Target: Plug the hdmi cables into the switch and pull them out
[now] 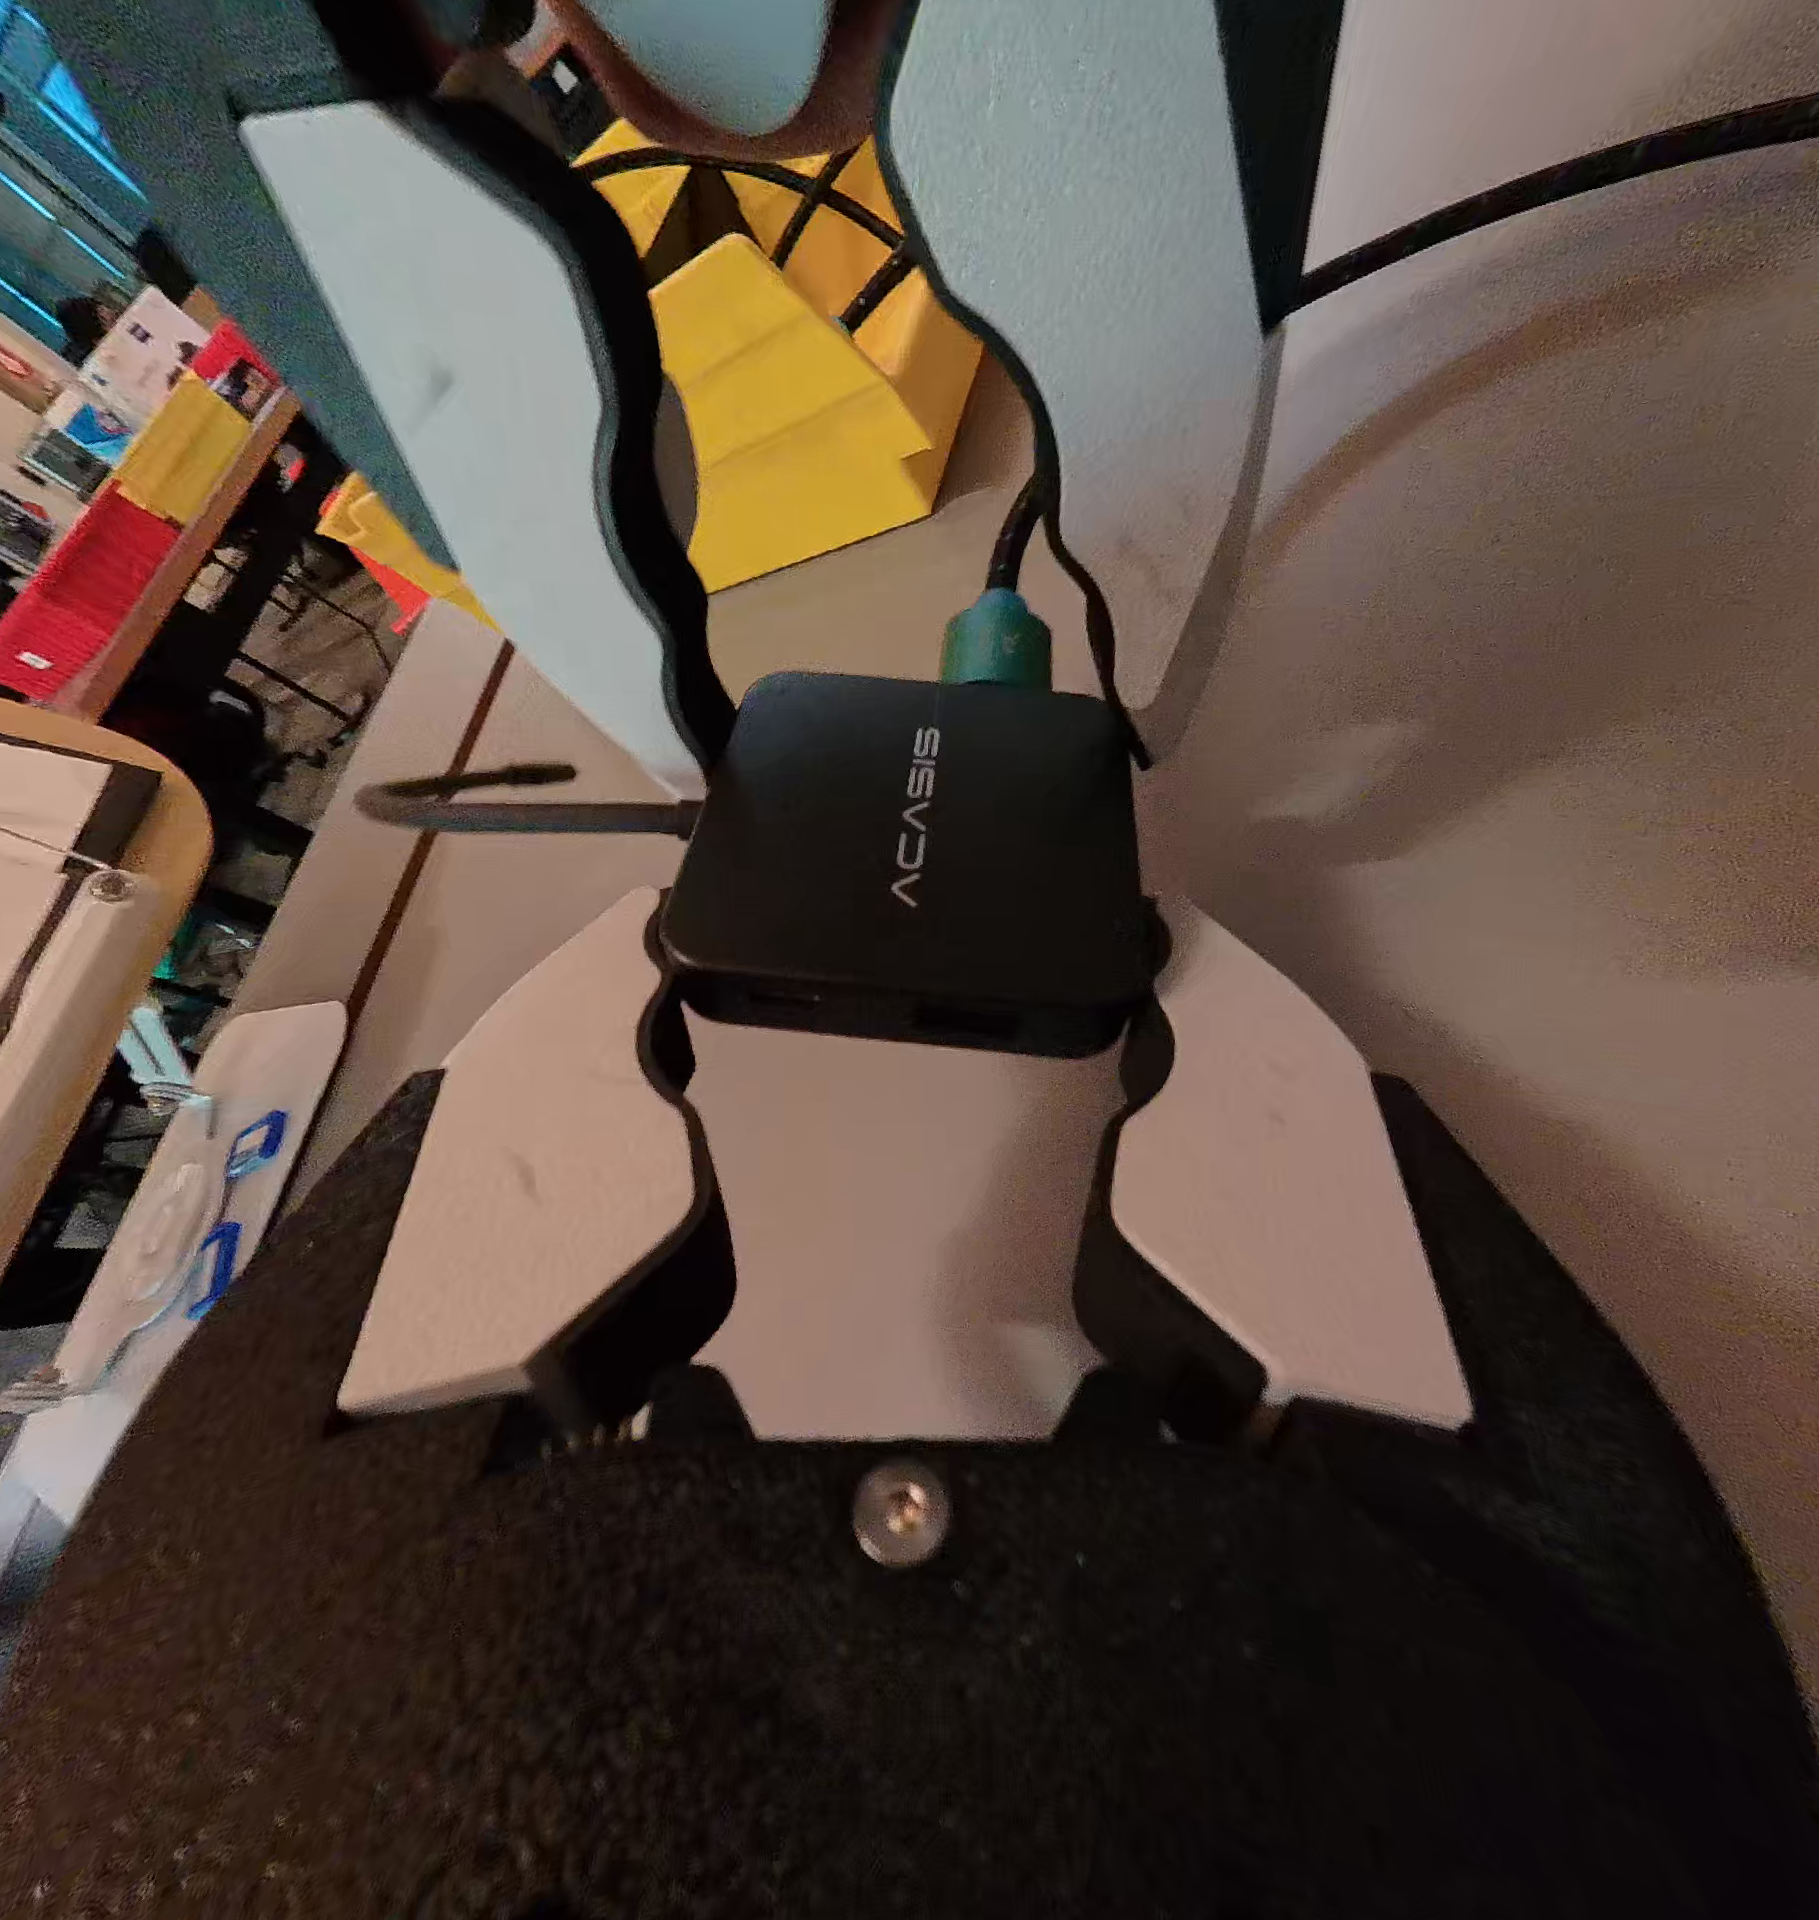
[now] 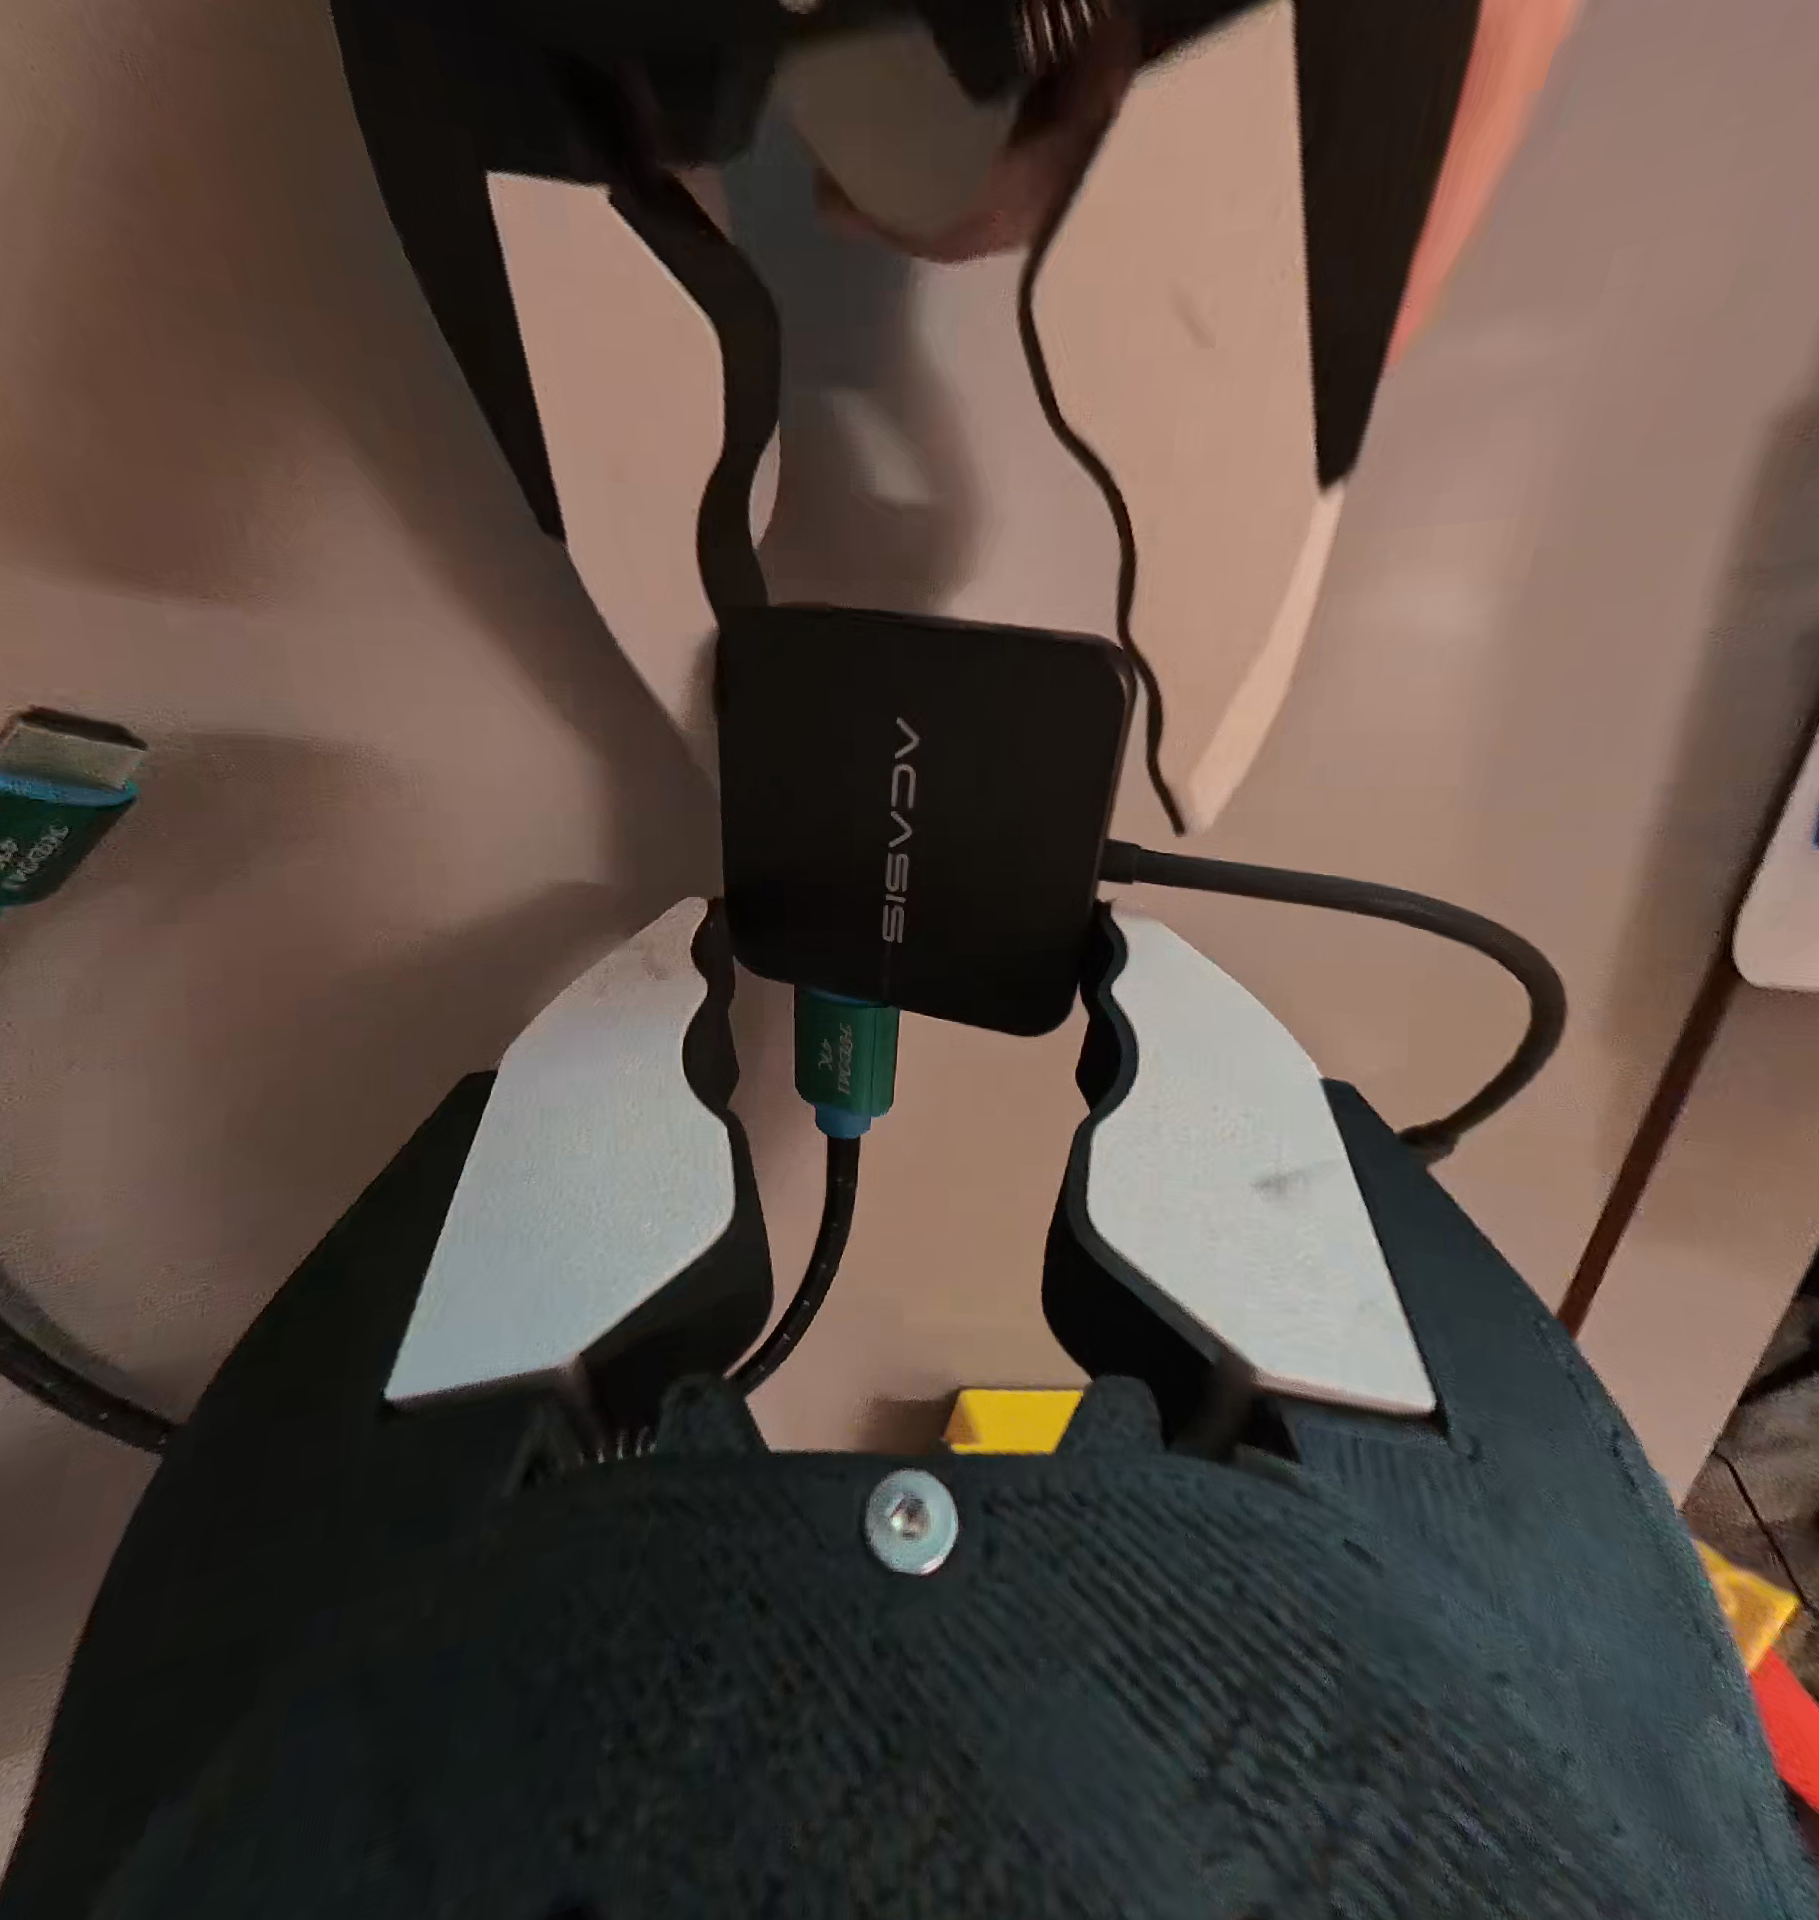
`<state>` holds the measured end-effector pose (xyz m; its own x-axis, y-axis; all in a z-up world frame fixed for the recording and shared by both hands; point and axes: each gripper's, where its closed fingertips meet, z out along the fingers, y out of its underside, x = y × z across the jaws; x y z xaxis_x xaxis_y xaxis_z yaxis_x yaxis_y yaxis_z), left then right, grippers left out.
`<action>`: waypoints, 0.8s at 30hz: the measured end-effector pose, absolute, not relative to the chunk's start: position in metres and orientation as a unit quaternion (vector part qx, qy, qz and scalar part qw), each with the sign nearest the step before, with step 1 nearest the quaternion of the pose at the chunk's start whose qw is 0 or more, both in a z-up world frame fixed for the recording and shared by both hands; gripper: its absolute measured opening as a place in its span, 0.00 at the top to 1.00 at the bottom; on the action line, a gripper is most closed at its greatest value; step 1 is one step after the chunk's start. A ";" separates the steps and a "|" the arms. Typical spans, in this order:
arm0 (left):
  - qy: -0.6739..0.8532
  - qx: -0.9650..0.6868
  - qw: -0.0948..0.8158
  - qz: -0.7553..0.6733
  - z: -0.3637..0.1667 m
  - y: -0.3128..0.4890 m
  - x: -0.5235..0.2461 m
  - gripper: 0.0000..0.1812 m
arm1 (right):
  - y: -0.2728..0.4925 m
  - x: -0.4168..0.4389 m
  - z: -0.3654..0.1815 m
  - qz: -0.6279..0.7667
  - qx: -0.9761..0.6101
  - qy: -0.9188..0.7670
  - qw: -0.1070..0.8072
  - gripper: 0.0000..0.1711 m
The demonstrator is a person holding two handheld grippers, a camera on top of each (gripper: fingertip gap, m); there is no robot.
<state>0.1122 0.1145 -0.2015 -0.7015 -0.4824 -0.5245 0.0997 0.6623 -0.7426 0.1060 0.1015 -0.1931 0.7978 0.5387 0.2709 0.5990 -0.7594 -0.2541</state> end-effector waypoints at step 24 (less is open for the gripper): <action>0.808 -0.143 0.365 -0.440 -0.185 0.126 0.117 0.55 | 0.124 0.109 -0.185 -0.064 -0.903 -0.317 0.285 0.62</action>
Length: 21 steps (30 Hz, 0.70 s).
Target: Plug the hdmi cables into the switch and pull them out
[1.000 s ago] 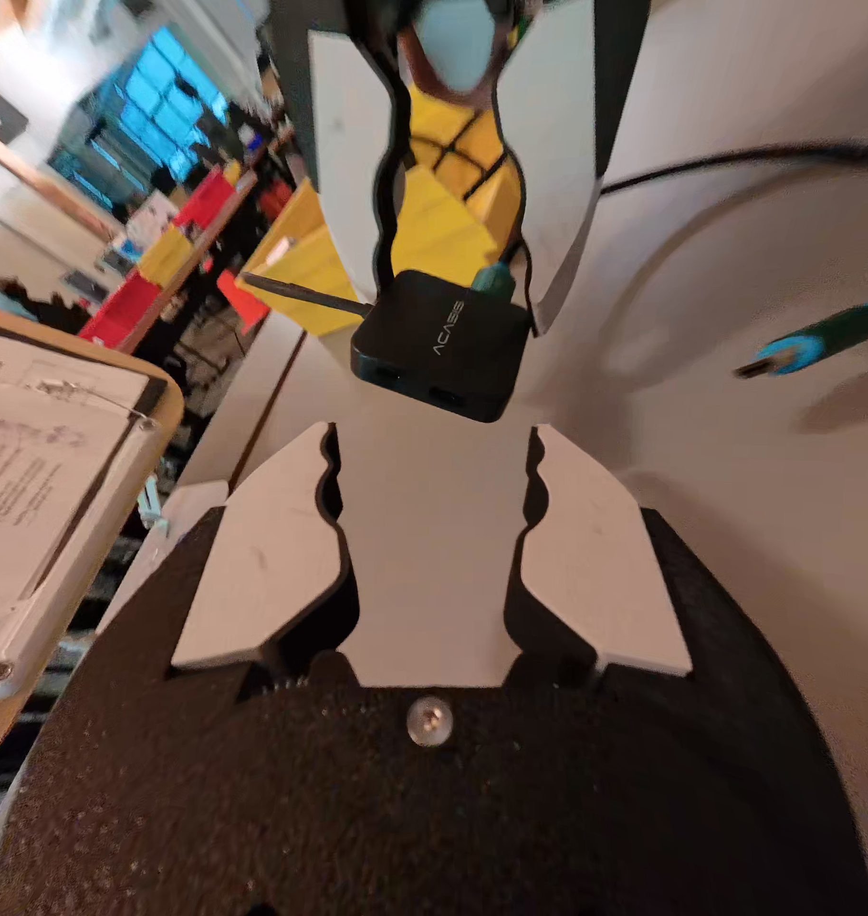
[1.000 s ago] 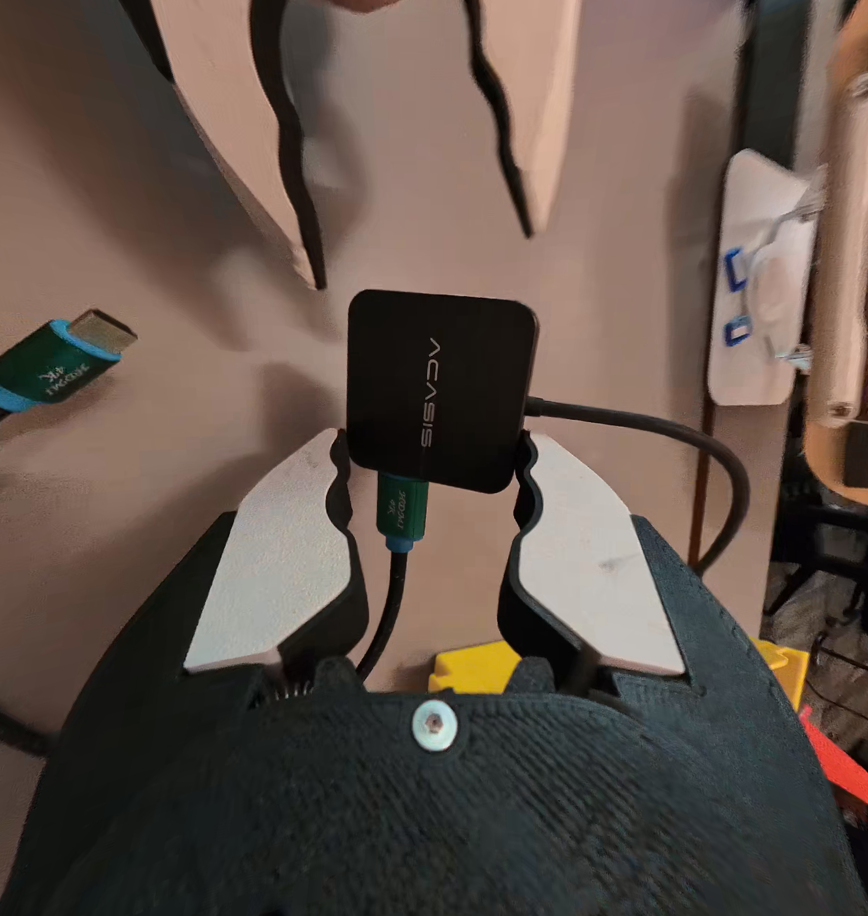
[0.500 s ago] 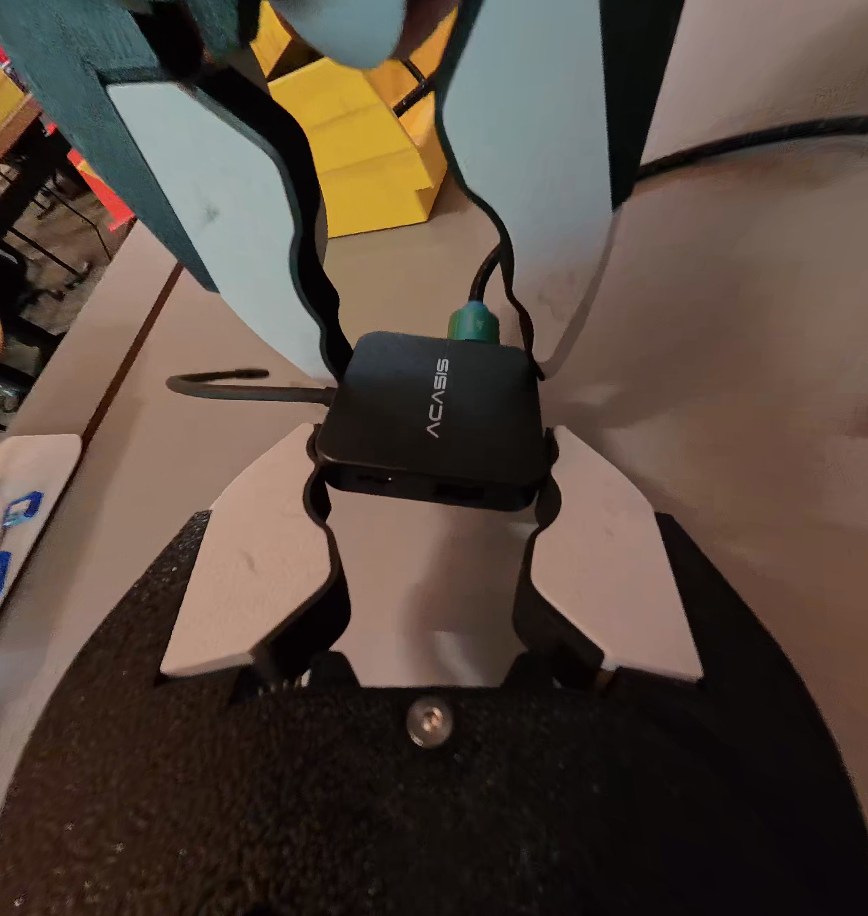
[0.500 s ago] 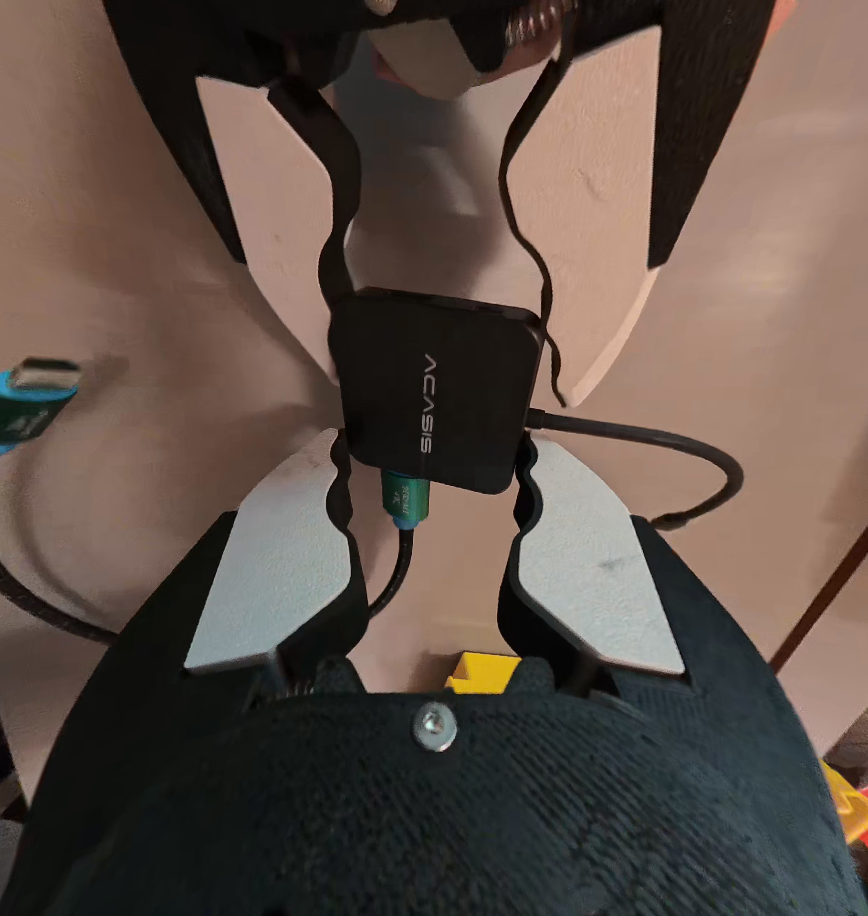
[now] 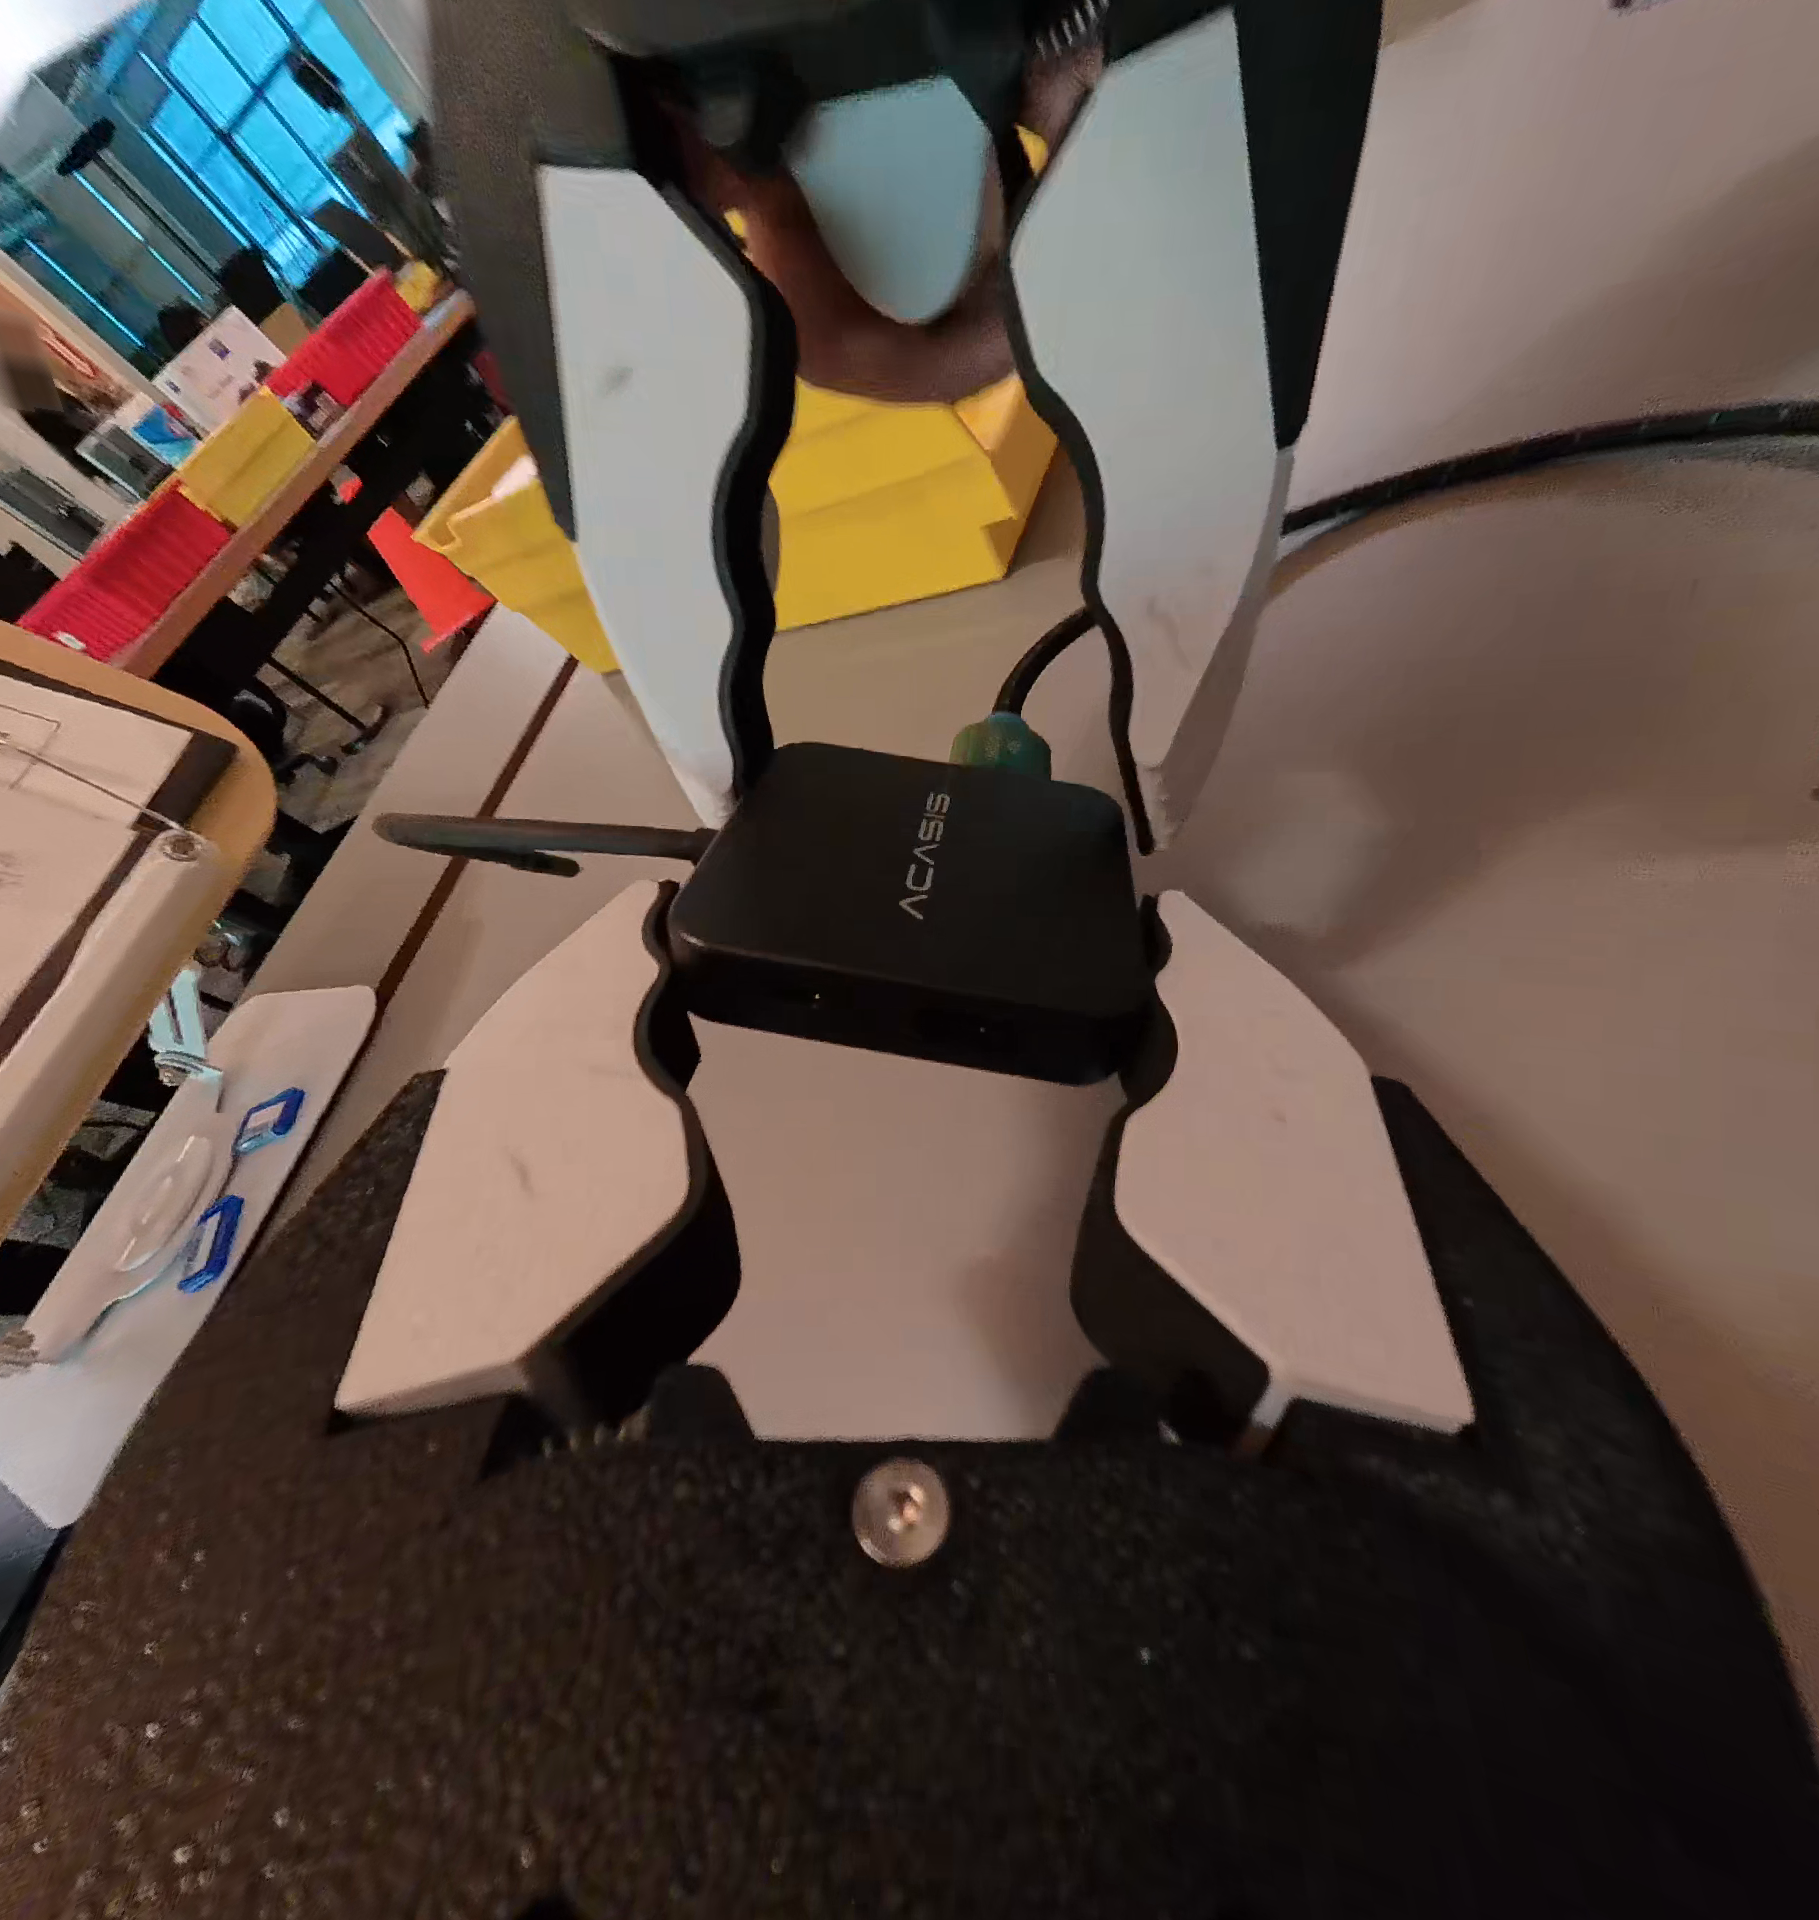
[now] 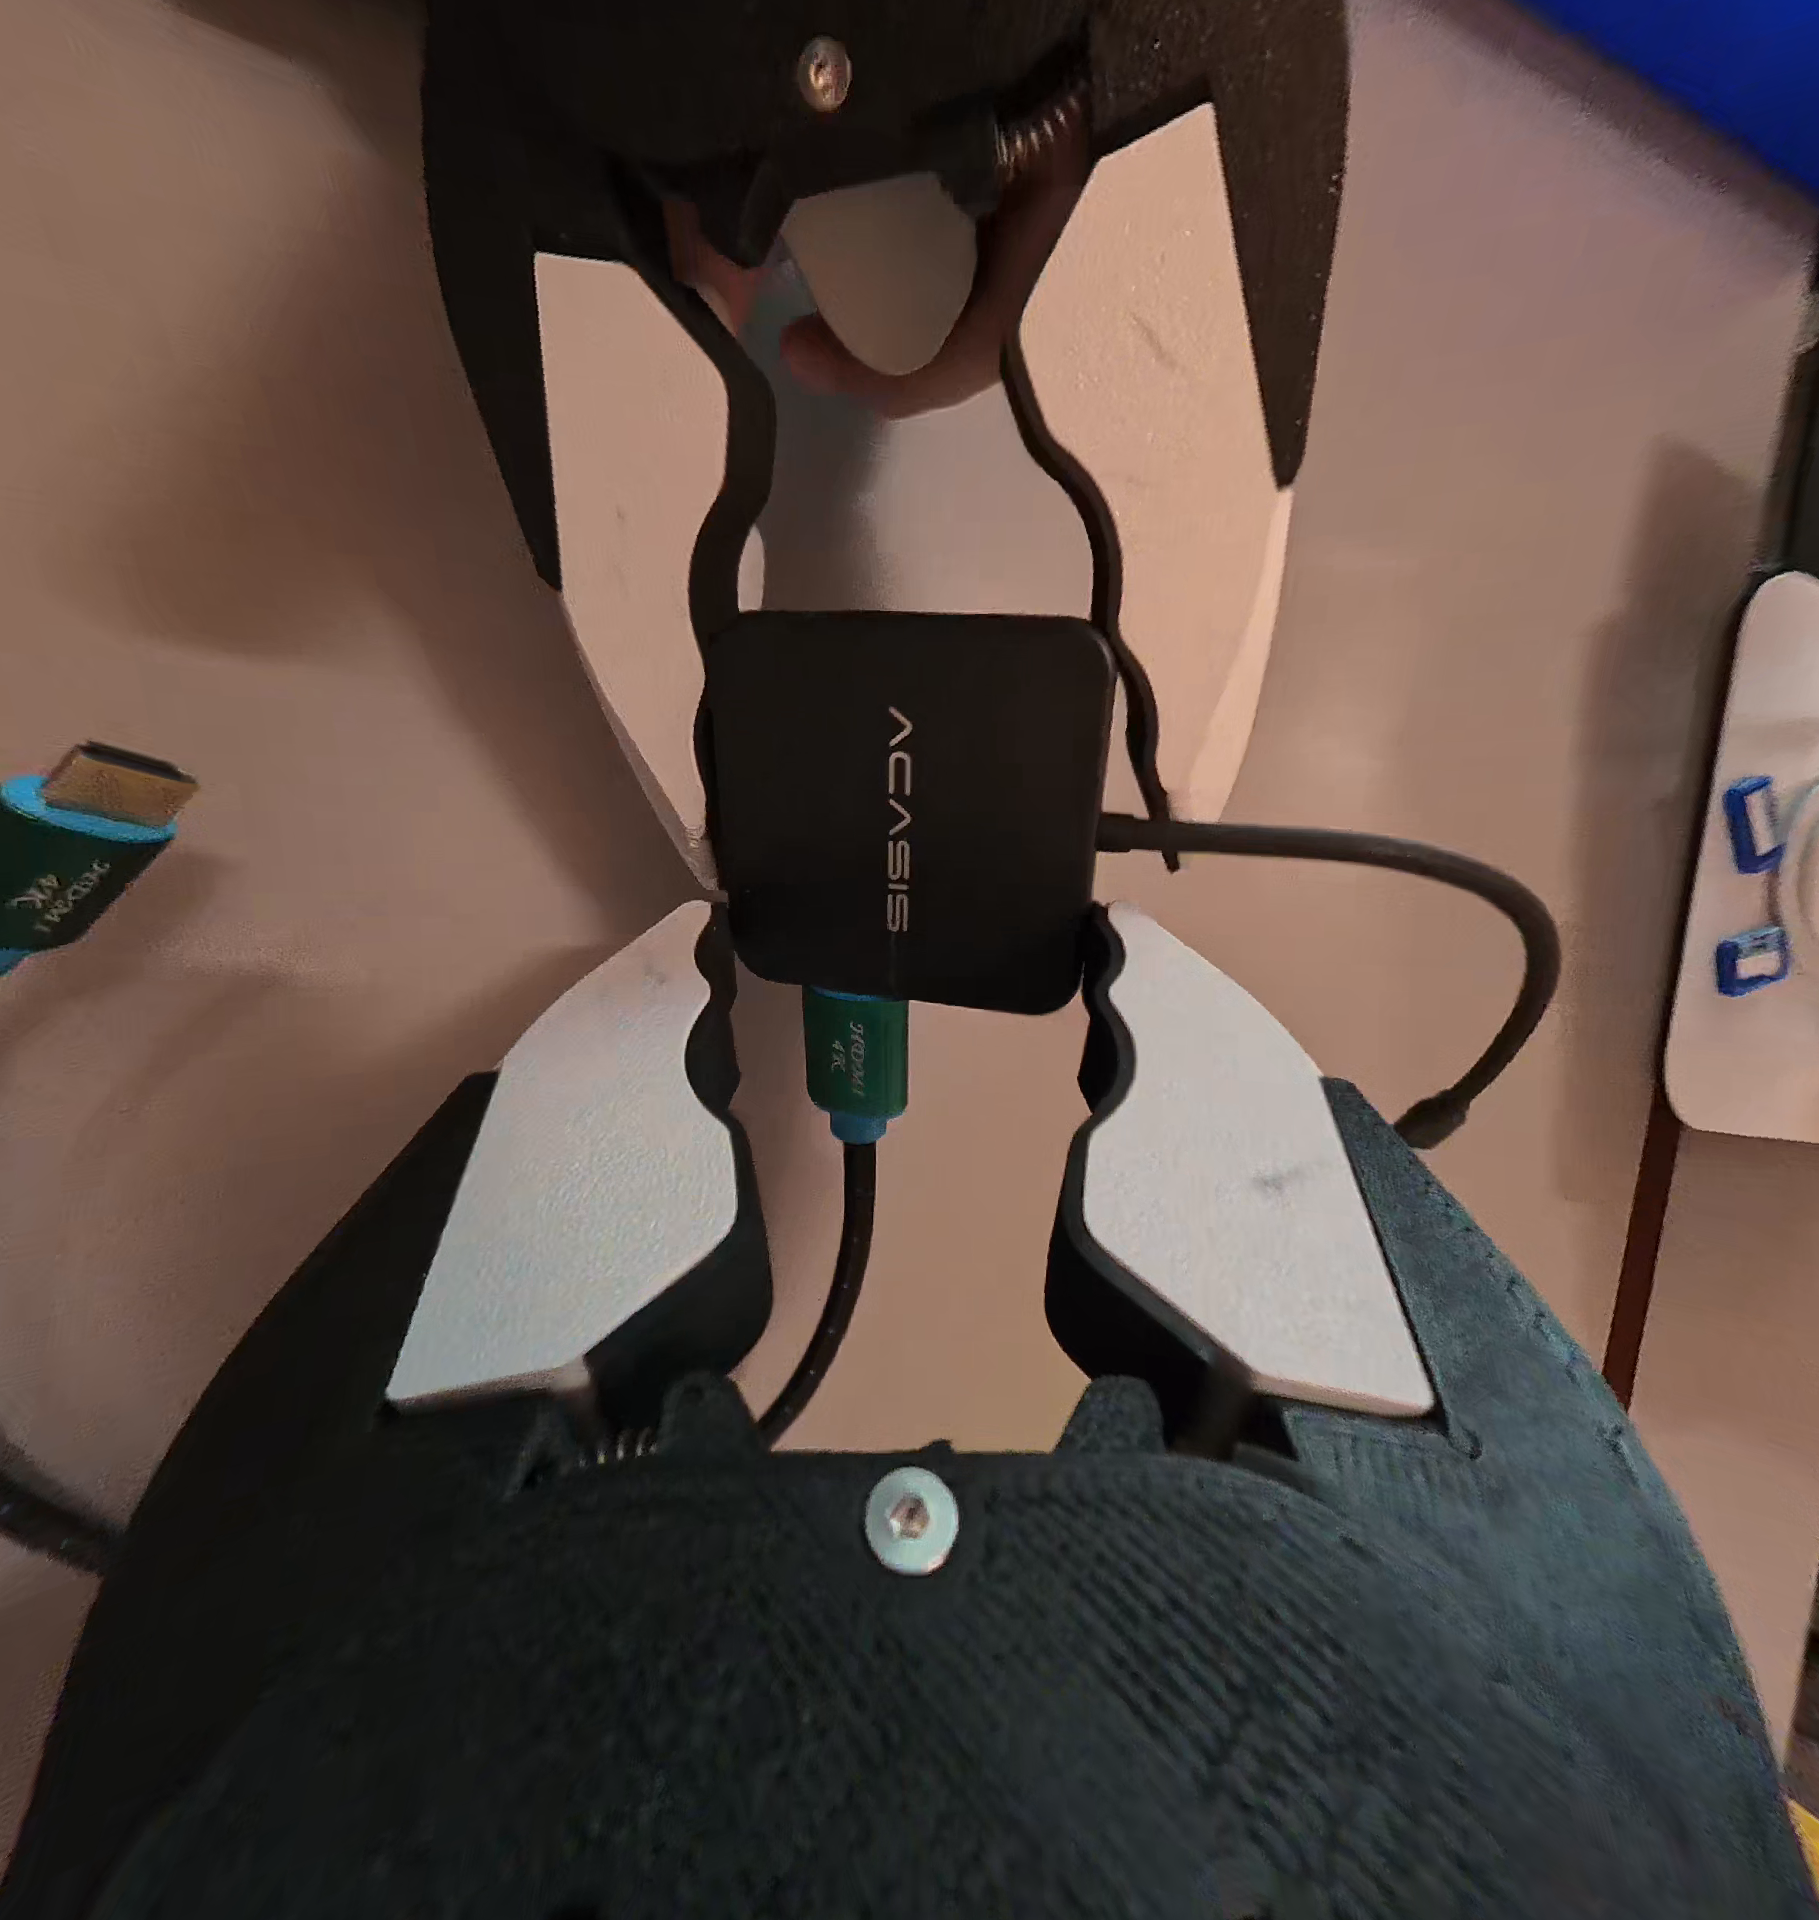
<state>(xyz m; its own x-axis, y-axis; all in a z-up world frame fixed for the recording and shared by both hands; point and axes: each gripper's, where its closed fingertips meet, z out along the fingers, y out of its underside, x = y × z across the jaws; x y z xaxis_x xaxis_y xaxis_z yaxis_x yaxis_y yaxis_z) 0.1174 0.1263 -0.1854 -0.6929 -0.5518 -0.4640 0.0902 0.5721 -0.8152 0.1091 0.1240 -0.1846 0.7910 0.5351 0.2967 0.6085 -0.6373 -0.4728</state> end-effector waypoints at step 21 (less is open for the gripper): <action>0.817 -0.098 0.351 -0.446 -0.196 0.118 0.105 0.58 | 0.101 0.129 -0.201 -0.197 -0.883 -0.370 0.209 0.59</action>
